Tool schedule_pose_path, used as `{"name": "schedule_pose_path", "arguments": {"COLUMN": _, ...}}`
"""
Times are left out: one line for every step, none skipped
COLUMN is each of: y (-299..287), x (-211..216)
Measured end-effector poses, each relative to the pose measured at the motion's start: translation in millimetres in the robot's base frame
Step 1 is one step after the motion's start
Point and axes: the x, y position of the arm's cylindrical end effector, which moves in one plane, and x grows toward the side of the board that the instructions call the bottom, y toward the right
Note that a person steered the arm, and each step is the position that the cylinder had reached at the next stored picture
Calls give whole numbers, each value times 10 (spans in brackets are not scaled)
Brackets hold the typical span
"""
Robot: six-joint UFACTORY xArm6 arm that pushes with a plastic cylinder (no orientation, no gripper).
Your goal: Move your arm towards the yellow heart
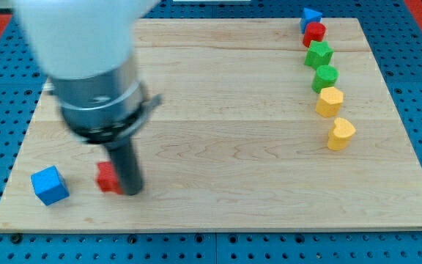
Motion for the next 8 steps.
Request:
{"name": "schedule_pose_path", "arguments": {"y": -565, "x": -178}}
{"name": "schedule_pose_path", "arguments": {"y": -151, "x": -193}}
{"name": "schedule_pose_path", "arguments": {"y": 881, "x": -98}}
{"name": "schedule_pose_path", "arguments": {"y": 1661, "x": -56}}
{"name": "schedule_pose_path", "arguments": {"y": 2457, "x": -70}}
{"name": "schedule_pose_path", "arguments": {"y": 3252, "x": -74}}
{"name": "schedule_pose_path", "arguments": {"y": 3652, "x": -74}}
{"name": "schedule_pose_path", "arguments": {"y": 3716, "x": -74}}
